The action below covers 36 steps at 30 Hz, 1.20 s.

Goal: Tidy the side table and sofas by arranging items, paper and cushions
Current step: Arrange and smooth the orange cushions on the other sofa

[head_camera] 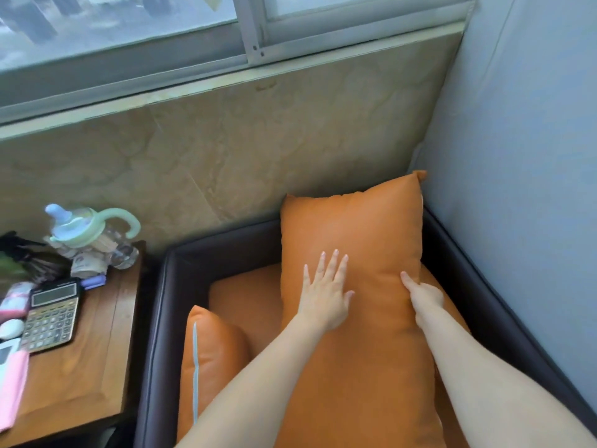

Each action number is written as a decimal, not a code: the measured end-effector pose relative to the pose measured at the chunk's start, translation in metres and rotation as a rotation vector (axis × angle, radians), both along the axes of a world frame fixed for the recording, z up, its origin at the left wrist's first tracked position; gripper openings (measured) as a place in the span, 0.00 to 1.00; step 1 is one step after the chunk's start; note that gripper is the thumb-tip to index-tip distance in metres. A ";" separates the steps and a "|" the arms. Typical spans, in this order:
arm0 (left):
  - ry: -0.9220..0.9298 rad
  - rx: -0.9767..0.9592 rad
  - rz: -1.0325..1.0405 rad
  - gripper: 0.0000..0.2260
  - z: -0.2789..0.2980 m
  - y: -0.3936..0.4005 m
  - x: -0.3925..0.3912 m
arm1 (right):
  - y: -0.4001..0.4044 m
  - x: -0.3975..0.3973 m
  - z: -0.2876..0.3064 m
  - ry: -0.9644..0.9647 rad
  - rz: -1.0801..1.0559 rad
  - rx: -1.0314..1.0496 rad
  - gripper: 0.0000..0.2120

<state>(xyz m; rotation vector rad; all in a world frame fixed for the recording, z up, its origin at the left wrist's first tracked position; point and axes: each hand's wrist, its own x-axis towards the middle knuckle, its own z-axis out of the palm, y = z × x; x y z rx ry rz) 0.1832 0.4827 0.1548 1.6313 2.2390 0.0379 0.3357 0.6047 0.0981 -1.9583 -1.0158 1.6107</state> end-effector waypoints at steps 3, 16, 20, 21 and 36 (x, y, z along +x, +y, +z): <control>0.003 0.007 -0.014 0.28 0.005 0.005 -0.005 | -0.010 -0.009 0.000 -0.133 -0.046 0.063 0.16; 0.184 0.196 -0.261 0.34 0.062 0.005 -0.054 | -0.082 -0.081 0.057 -0.274 -0.046 0.453 0.09; 0.343 0.123 -0.548 0.32 0.097 0.016 -0.084 | -0.125 -0.131 0.075 -0.229 0.126 0.702 0.05; 0.379 0.028 -0.602 0.30 0.101 0.018 -0.093 | -0.134 -0.142 0.077 -0.250 0.188 0.756 0.06; 0.401 -0.384 -0.446 0.32 0.038 0.028 -0.124 | -0.111 -0.025 -0.010 -0.283 0.834 -0.133 0.55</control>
